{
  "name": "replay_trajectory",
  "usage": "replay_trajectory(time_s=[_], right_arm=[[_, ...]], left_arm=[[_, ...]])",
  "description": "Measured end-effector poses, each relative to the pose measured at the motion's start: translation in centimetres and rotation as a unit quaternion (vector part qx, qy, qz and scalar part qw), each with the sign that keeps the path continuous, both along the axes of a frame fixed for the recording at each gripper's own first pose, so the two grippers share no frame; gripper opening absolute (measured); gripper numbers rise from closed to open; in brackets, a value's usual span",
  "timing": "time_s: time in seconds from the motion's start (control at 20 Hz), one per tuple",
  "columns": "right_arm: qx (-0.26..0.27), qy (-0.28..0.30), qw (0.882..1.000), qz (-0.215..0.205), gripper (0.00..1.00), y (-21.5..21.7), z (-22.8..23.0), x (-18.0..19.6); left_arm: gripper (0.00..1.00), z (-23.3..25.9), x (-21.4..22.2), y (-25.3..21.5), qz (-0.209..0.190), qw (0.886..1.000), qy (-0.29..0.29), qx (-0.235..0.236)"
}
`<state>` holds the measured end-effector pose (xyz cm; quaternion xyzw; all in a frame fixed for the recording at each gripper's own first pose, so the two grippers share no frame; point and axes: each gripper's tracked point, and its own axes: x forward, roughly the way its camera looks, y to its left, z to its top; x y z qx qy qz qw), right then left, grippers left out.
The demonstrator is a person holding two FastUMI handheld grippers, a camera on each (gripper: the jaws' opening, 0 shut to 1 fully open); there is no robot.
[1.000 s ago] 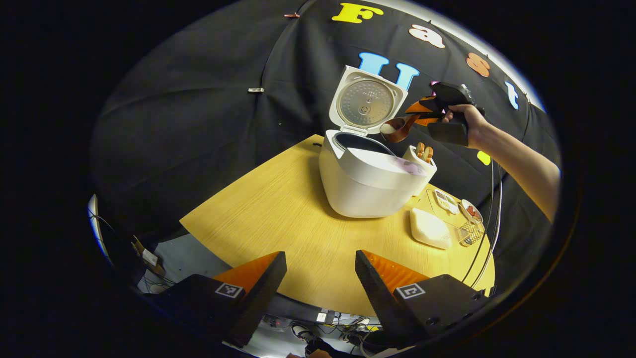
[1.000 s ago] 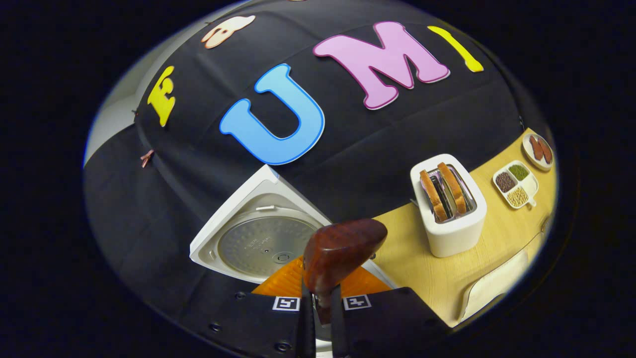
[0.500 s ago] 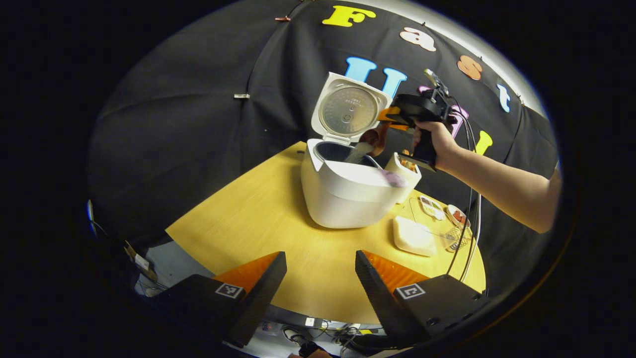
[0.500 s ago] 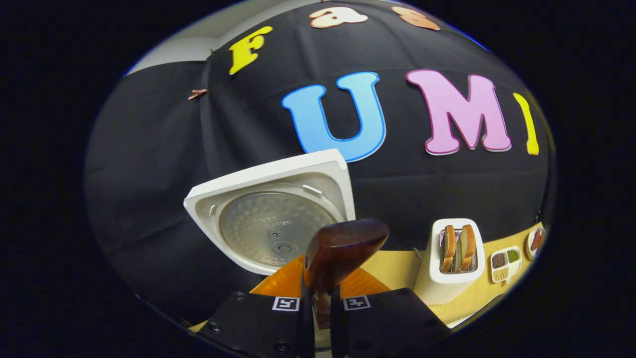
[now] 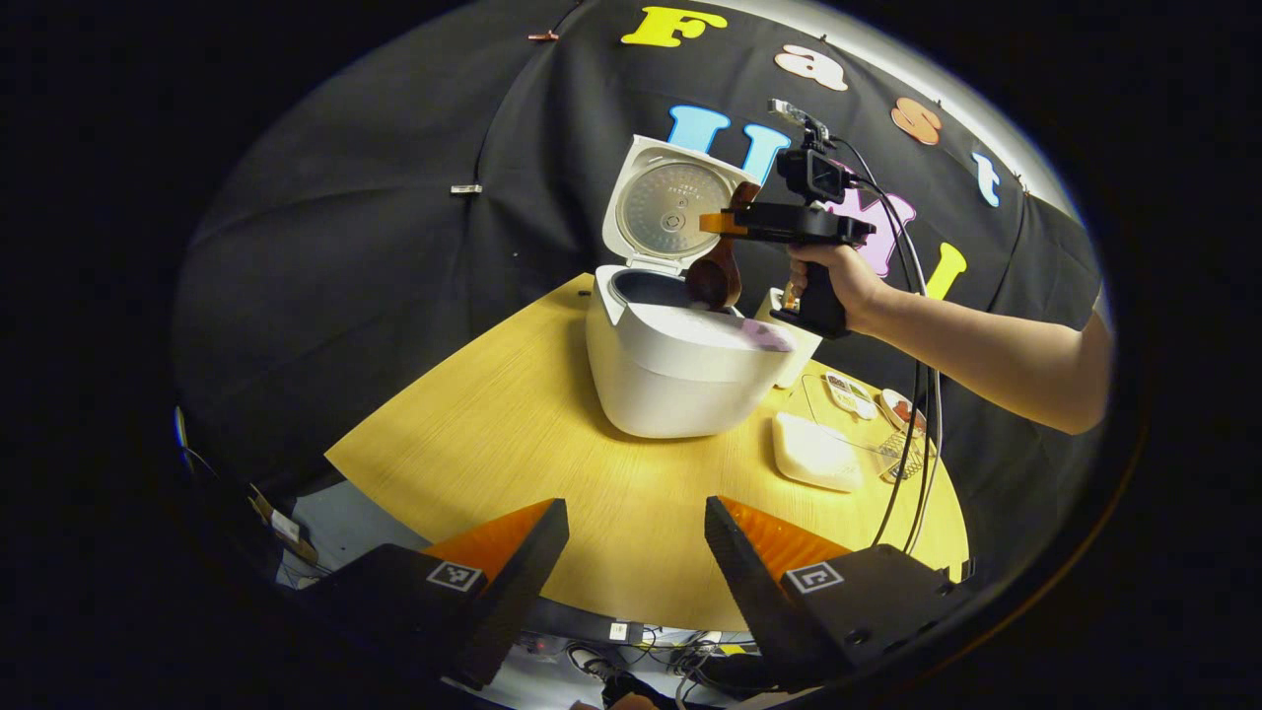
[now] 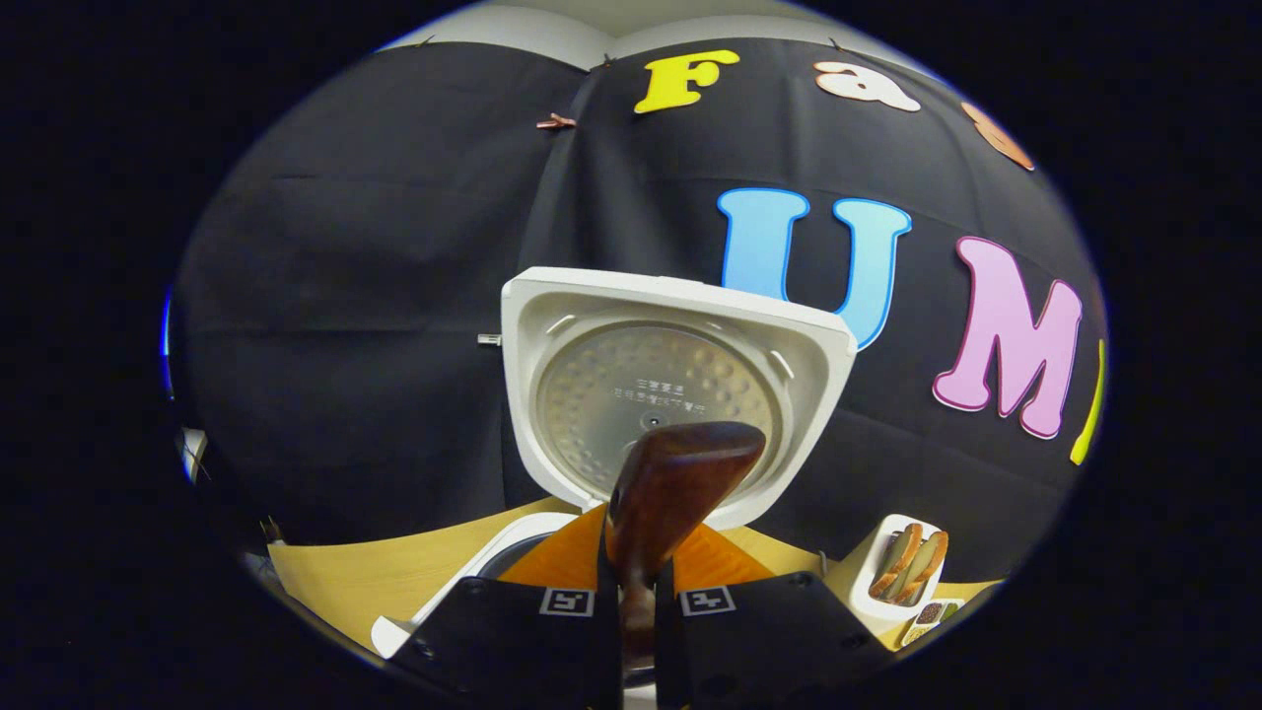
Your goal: Close the left gripper, press the button to open the rice cooker; take a wooden spoon from the chopstick holder with the right hand, scoop a spoonful of rice and pour it into the rice cooker, then put the wooden spoon back into the chopstick holder.
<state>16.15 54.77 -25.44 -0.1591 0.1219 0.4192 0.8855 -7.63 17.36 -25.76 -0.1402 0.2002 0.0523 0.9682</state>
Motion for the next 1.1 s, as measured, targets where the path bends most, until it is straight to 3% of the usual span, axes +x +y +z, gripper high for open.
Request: replay_trajectory(time_s=[0.05,0.3,0.55,0.6,0.65,0.8,1.0,1.1], right_arm=[[-0.001,0.001,1.000,0.005,0.17,0.1,-0.1,-0.3],[-0.001,-0.002,1.000,0.018,0.17,0.2,0.3,-1.2],[0.060,0.037,0.997,-0.014,0.17,-2.1,4.2,-0.8],[0.077,0.044,0.996,-0.021,0.13,-3.0,5.4,-0.7],[0.095,0.055,0.994,-0.029,0.17,-4.0,6.5,-0.6],[0.132,0.064,0.987,-0.059,0.17,-8.5,10.3,0.5],[0.155,0.079,0.977,-0.125,0.17,-16.7,12.7,1.7],[0.153,0.060,0.974,-0.158,0.17,-21.7,13.5,2.6]], left_arm=[[0.96,0.2,0.0,0.1,0.002,1.000,-0.001,0.001],[0.96,0.8,0.6,-0.5,0.003,1.000,-0.011,0.012],[0.96,2.2,1.1,-1.9,-0.007,0.999,-0.025,0.041],[0.96,2.6,1.3,-2.2,-0.011,0.998,-0.029,0.046],[0.96,2.7,1.7,-2.7,-0.015,0.998,-0.033,0.048],[0.96,3.4,2.5,-4.6,-0.030,0.998,-0.041,0.042],[0.96,4.0,3.3,-7.6,-0.055,0.996,-0.047,0.055],[0.96,4.4,3.8,-9.2,-0.069,0.995,-0.050,0.051]])
